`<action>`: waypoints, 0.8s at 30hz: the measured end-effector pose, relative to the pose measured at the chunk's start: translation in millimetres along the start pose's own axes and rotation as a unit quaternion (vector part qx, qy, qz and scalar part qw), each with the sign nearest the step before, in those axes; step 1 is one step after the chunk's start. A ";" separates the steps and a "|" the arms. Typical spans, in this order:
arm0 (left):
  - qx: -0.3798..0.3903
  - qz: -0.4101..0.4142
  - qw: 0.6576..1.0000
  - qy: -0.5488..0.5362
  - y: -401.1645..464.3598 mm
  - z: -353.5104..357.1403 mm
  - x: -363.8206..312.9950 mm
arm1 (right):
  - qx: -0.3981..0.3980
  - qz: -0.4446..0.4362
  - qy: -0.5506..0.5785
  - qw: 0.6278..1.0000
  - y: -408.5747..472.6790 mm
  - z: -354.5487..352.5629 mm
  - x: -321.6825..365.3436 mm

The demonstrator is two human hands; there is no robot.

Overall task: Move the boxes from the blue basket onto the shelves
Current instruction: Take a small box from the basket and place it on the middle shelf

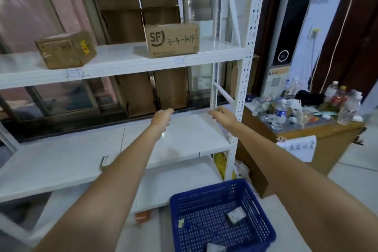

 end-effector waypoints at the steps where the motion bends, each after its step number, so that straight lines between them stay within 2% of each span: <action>1: 0.008 -0.005 1.000 0.008 2.8 12.1 4.4 | 0.003 0.004 -0.004 1.000 3.8 -5.2 -10.8; 10: 0.064 -0.059 0.996 0.014 74.6 92.0 52.7 | 0.015 0.066 -0.059 0.996 59.0 -16.6 -100.0; 24: 0.108 -0.173 0.977 0.060 143.8 200.6 125.8 | 0.102 0.128 -0.103 0.981 129.4 -12.5 -232.5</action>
Point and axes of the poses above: each hand's wrist, its own y-axis towards the middle knuckle, its own z-axis out of the palm, x = y × z, the point moved 7 cm from there along y, towards the middle knuckle, and after that the axes turned 7 degrees about -y, right-handed, at the moved point
